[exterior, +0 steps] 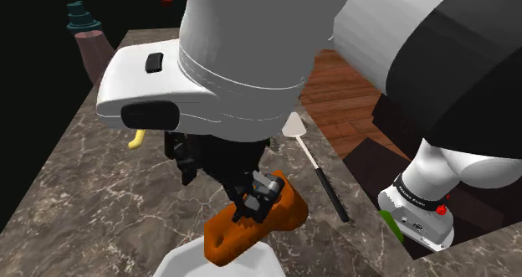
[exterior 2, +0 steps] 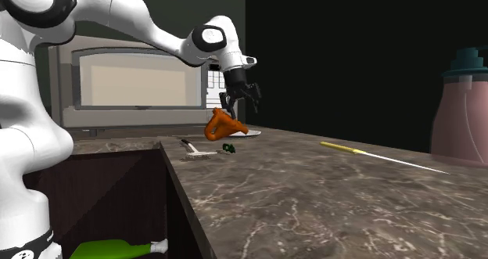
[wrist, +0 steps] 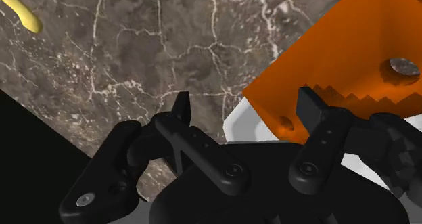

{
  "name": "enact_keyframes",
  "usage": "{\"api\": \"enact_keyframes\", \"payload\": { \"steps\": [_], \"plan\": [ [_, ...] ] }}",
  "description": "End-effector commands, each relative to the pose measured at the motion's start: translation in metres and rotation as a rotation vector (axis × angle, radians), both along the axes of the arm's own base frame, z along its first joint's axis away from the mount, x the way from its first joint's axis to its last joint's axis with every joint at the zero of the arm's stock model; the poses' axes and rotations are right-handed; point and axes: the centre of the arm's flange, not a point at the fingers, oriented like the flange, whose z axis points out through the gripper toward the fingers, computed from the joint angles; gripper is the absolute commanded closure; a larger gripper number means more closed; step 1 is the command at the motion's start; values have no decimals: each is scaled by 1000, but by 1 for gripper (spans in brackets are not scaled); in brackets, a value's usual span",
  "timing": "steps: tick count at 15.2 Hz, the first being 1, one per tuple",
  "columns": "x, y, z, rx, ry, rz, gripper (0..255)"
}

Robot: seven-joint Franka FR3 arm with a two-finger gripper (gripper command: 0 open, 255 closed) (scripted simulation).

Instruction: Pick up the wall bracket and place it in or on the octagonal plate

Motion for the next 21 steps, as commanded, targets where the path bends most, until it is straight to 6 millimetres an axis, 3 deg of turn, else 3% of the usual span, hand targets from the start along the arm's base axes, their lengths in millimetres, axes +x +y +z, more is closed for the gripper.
{"api": "enact_keyframes", "payload": {
  "steps": [1,9,16,17,21],
  "plan": [
    [-52,7,-4,13,-202,-88,0],
    [-36,13,-40,13,-202,-88,0],
    [-36,13,-40,13,-202,-88,0],
    [-38,13,-42,13,-202,-89,255],
    [-37,13,-37,13,-203,-89,255]
  ]
}}
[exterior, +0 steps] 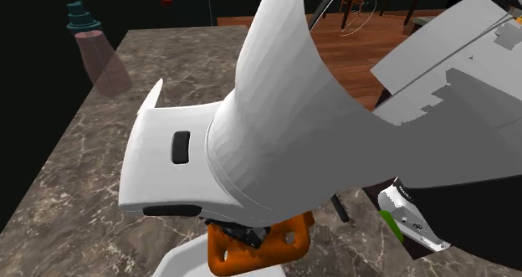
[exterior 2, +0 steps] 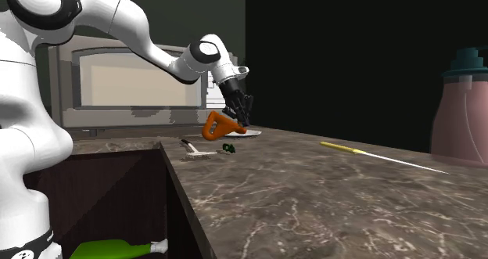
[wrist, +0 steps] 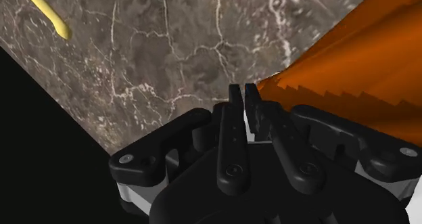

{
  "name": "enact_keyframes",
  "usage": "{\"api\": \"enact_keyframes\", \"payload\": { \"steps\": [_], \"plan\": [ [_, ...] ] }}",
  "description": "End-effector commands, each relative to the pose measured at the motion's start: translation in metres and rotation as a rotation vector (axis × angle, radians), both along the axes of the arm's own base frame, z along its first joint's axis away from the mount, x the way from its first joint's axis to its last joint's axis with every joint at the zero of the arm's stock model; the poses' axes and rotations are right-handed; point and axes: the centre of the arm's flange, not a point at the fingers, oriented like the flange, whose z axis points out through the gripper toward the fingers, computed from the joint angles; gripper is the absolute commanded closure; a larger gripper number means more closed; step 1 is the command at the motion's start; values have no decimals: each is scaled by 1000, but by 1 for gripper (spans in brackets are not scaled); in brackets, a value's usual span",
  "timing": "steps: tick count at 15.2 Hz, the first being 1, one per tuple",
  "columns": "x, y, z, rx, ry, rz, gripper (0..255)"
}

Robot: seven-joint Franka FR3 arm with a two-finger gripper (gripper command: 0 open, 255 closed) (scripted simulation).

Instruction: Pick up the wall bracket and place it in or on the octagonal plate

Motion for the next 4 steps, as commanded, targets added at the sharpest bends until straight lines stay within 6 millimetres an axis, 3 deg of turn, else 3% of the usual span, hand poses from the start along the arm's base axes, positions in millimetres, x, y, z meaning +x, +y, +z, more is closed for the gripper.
{"api": "enact_keyframes", "payload": {
  "steps": [1,4],
  "plan": [
    [0,0,-1,-3,1,-1,255],
    [0,0,-1,-3,1,-1,255]
  ]
}}
